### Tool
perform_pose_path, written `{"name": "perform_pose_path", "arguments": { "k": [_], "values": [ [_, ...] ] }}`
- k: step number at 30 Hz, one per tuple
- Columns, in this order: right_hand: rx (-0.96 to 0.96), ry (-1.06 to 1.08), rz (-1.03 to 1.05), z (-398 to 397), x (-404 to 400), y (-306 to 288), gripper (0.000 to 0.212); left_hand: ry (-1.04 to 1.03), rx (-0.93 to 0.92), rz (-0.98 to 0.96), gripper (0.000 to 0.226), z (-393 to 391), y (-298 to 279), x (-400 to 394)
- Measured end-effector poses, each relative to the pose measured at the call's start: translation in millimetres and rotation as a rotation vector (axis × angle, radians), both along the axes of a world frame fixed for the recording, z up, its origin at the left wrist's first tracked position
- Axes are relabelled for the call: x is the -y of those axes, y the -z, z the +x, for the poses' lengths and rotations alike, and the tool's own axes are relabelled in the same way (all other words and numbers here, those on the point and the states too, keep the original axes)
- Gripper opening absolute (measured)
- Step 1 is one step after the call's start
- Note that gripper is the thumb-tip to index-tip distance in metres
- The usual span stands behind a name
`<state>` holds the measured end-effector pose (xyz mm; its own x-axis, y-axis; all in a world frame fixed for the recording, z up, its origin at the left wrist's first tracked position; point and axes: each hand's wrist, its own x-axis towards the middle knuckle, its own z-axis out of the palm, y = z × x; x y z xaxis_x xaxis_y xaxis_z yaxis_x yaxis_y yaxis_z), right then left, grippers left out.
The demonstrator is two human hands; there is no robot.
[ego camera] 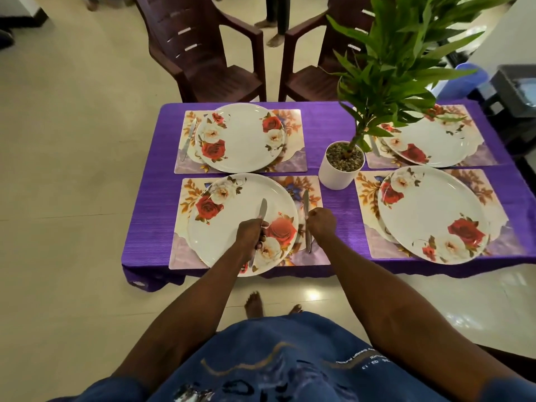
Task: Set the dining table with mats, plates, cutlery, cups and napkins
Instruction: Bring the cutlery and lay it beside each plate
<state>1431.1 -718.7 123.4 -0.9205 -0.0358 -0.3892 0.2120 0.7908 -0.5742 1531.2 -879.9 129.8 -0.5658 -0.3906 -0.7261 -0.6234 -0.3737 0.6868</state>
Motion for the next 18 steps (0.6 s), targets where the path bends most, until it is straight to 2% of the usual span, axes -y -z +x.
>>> {"name": "perform_pose_path", "arguments": {
  "k": [4,8,18],
  "values": [
    [-0.026,-0.015,-0.011,2.3,-3.2,-4.3,0.020,0.020,0.009,-0.006,0.031,-1.5,-4.5,1.5],
    [-0.024,-0.062,-0.047,3.2,-6.3,-4.8,0.037,0.026,0.009,-0.020,0.029,-1.3,-6.2,4.5],
    [-0.033,-0.057,-0.034,9.8,-7.4,-5.2,0.029,0.053,0.015,-0.024,0.033,-6.0,-5.7,-1.9]
  ]
}}
